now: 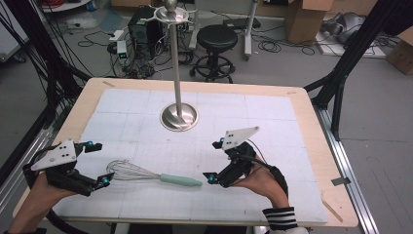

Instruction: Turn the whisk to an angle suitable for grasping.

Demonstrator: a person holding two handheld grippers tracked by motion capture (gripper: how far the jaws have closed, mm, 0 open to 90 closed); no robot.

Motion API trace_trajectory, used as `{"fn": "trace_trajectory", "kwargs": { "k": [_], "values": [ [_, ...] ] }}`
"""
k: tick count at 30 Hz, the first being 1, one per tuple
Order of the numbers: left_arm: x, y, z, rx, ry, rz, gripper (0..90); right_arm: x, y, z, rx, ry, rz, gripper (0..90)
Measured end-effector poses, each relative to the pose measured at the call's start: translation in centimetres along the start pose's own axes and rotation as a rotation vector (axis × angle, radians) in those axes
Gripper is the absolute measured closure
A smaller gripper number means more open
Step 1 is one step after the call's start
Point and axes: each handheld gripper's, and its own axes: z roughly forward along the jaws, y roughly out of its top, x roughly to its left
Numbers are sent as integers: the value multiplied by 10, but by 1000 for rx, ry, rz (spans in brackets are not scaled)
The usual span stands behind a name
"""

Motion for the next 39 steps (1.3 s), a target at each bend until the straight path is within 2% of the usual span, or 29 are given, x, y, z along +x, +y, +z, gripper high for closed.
{"fn": "trace_trajectory", "kwargs": {
  "k": [1,2,4,5,6,10,13,20,21,24,28,33,39],
  "values": [
    [1,2,1,10,1,4,17,-2,-5,-8,-22,-9,2,4],
    [1,2,1,10,1,4,16,-2,-7,-13,-18,-12,19,4],
    [2,4,2,16,2,3,17,-3,-9,-17,-25,-17,17,4],
    [3,5,3,18,1,-1,17,-6,-14,-25,-42,-43,18,4],
    [4,6,3,21,1,1,17,-6,-14,-25,-42,-43,18,4],
    [5,11,5,34,-4,5,17,-9,-25,-46,-94,-79,42,4],
    [5,12,6,41,-7,12,17,-10,-30,-55,-107,-95,49,4],
    [5,17,7,48,-21,22,17,-10,-52,-85,-157,-184,92,4],
    [5,17,7,48,-21,22,17,-10,-52,-85,-157,-184,92,4],
    [4,21,9,59,-27,36,17,-10,-63,-99,-184,-210,118,5],
    [3,26,12,67,-34,45,17,-10,-70,-108,-191,-224,132,5],
    [0,40,19,80,-58,76,17,-10,-77,-114,-200,-235,150,4],
    [0,44,21,85,-60,75,17,-11,-79,-116,-202,-241,153,5]
  ]
}}
